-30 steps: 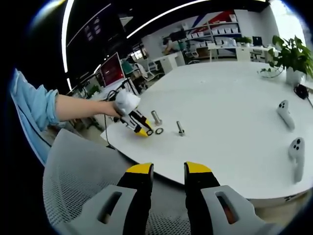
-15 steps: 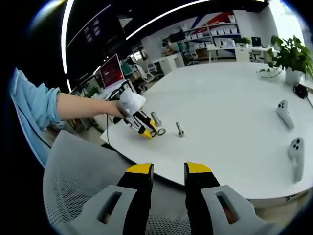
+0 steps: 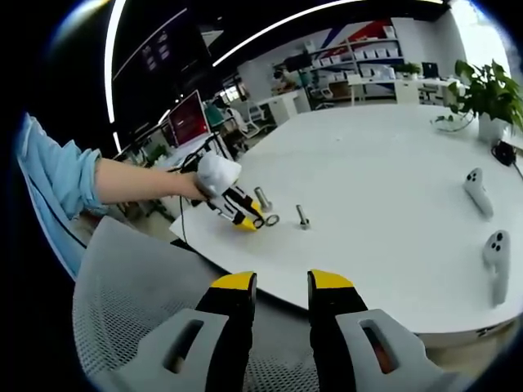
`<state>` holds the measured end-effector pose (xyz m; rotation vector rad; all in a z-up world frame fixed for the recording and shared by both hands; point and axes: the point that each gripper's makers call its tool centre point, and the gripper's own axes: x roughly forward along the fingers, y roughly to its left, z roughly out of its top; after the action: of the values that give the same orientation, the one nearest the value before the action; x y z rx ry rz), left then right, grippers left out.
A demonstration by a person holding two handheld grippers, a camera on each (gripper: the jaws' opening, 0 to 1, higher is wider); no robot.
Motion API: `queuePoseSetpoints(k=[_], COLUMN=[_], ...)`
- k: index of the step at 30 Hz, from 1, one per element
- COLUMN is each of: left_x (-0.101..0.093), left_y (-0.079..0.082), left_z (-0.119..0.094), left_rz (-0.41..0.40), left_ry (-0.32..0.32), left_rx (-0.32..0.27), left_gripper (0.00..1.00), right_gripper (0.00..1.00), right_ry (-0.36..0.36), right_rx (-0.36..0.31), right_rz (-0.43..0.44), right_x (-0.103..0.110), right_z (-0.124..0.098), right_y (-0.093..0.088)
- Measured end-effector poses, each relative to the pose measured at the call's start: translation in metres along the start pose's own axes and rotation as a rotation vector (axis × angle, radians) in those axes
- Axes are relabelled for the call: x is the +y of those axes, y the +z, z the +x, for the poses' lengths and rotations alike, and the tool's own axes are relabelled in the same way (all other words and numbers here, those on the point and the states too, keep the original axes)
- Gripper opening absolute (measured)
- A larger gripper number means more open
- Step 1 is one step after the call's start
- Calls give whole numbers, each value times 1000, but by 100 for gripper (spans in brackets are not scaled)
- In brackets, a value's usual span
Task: Place the washer onto the threaded stud by aligning its center hole with the stud, sliding it down to the base, and recovering from edge contact or off-axis alignment until the washer reaches the visible bottom stop.
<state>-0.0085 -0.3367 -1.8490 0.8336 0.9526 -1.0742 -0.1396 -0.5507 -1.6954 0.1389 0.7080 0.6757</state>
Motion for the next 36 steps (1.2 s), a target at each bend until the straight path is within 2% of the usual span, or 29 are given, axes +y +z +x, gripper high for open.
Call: queuePoseSetpoints(k=[7, 9, 17, 26, 31, 36], left_x=[5, 4, 7, 7, 12, 17], left_y=[6, 6, 8, 14, 17, 19], left_z=[-2, -3, -7, -30, -49, -66], left_rz=[2, -18, -16, -24, -41, -13], left_ry=[32, 27, 42, 70, 96, 121], left_rx=[-25, -26, -41, -70, -95, -103], left_gripper=[20, 20, 19, 19, 19, 19], right_gripper=[27, 27, 26, 26, 26, 26], right_ry=[4, 5, 11, 12, 15, 15], right_rx=[3, 4, 8, 8, 10, 6], right_rz=[-3, -4, -6, -7, -10, -10], right_x=[1, 1, 2, 2, 2, 2], right_z=[0, 0, 1, 1, 1, 1], right_y=[0, 0, -1, -1, -1, 0])
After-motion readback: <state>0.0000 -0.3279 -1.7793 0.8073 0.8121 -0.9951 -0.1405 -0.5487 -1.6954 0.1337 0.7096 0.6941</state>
